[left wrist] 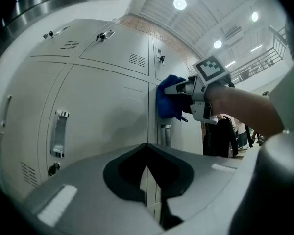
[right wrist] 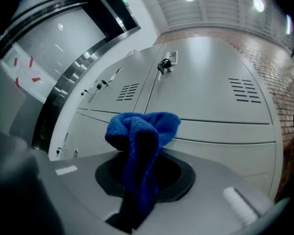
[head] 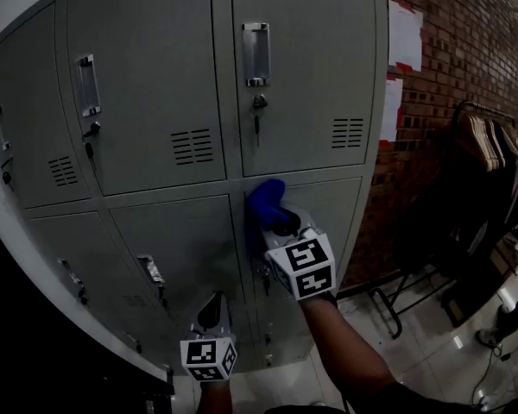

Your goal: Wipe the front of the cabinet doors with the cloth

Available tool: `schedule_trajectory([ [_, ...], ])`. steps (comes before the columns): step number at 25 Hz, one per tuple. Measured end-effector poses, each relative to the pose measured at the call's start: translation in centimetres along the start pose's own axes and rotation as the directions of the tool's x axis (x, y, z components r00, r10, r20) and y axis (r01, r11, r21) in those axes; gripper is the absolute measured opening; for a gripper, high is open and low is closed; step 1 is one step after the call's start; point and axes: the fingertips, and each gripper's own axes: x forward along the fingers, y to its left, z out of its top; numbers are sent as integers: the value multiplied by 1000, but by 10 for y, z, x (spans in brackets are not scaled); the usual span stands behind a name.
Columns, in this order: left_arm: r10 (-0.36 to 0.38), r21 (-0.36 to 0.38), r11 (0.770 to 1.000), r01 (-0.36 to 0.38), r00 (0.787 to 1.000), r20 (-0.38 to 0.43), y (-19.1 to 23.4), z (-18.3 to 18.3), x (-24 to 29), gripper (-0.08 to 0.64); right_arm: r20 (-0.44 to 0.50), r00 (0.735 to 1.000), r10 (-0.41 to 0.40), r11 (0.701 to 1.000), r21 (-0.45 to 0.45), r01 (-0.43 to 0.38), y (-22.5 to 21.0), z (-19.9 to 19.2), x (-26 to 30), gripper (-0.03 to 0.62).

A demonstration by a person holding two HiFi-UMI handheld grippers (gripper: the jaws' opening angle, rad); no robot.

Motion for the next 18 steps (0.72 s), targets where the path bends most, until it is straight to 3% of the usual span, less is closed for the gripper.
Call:
schedule_trajectory([
  [18, -2, 27, 1000, 2, 1000, -28, -16, -7, 15, 12, -48, 997, -67, 998, -13, 66, -75, -19, -33, 87],
])
